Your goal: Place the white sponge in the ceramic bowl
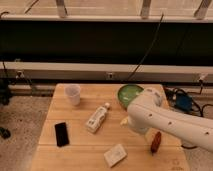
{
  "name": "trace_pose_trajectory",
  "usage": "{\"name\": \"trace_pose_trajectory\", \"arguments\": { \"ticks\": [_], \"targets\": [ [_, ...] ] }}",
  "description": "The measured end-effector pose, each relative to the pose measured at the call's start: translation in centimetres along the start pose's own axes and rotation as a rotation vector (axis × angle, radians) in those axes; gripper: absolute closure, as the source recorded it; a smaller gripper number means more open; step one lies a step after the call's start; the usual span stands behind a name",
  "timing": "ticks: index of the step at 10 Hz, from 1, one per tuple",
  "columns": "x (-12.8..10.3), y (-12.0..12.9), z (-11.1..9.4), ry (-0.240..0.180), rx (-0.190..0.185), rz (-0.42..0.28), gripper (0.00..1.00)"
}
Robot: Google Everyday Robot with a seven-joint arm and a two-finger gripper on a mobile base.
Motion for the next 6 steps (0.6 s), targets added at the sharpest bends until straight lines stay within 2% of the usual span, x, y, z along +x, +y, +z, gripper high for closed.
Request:
{"name": "trace_pose_trajectory", "arguments": {
  "ticks": [4, 6],
  "targets": [
    [-1.3, -1.2, 0.6, 0.001, -0.013, -0.062, 0.20],
    [-3.0, -2.7, 1.3, -0.004, -0.031, -0.154, 0.20]
  ]
}}
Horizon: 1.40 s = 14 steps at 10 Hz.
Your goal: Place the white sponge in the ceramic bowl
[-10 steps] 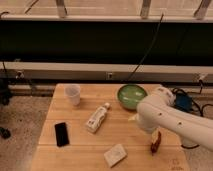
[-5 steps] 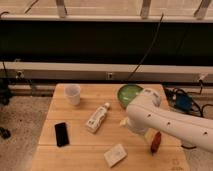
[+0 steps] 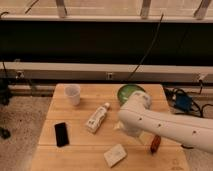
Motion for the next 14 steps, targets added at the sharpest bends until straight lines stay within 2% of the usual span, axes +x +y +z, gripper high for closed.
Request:
{"name": "trace_pose_trajectory", "arguments": {
  "ticks": [4, 7, 14],
  "targets": [
    [-1.1, -0.8, 1.0, 0.004, -0.026, -0.066, 0.20],
    [-1.8, -1.6, 1.6, -0.004, -0.027, -0.104, 0.20],
    [-2.6, -2.3, 3.1, -0.040, -0.024, -0.129, 0.20]
  ]
}}
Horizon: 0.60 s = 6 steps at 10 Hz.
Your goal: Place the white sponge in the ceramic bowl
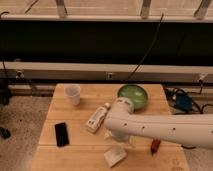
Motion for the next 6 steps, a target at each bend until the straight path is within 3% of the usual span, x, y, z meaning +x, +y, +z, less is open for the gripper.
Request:
{"name": "trace_pose_trajectory", "arguments": {
  "ticks": [6],
  "targets": [
    [-0.34, -0.51, 1.21, -0.023, 0.006, -0.013, 0.20]
  ]
}}
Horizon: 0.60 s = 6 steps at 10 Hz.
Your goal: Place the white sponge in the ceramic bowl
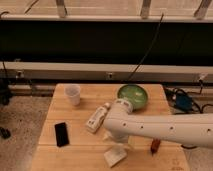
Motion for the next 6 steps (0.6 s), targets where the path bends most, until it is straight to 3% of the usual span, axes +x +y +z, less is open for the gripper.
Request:
{"name": "trace_pose_trajectory", "arguments": {
  "ticks": [6],
  "targets": [
    [-0.05, -0.12, 0.96, -0.011, 0.011, -0.008, 0.20]
  ]
}}
